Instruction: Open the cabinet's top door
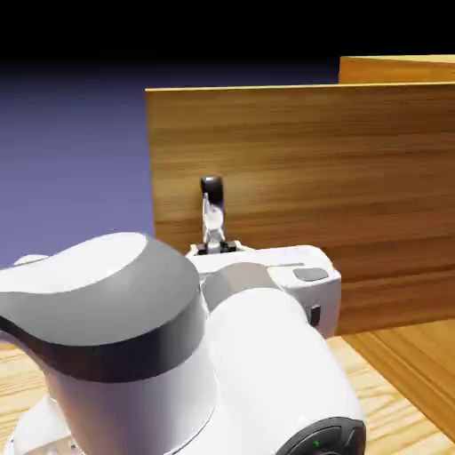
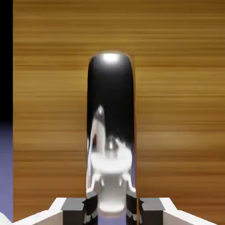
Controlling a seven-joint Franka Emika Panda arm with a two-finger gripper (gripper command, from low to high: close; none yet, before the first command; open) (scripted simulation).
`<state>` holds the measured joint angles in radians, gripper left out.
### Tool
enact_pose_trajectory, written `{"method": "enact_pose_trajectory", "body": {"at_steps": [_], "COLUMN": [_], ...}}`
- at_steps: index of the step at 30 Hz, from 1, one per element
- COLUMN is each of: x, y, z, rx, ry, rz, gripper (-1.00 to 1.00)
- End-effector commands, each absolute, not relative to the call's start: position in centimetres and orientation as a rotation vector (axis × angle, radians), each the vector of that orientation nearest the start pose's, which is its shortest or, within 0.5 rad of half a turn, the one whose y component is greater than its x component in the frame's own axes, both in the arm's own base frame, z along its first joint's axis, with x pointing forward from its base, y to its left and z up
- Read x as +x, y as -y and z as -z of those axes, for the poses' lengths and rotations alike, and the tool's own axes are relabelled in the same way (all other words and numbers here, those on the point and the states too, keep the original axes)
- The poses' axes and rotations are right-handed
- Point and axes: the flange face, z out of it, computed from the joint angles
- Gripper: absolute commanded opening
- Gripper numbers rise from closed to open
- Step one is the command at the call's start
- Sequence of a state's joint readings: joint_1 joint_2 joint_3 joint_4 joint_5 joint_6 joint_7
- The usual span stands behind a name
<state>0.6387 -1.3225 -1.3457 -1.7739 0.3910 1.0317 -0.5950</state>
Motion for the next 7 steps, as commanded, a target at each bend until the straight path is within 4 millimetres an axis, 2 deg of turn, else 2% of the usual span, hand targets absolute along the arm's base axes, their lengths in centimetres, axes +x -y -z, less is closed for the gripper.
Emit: {"method": "enact_pose_trajectory", "body": {"at_steps": [1,7], "x": [14.9,15.7], "y": [45.3,49.0], "z": [-53.1,-53.1], "rx": [-1.526,-1.499], "ry": [0.53,0.582], "rz": [0.705,0.649], "gripper": [-1.0,-1.0]}}
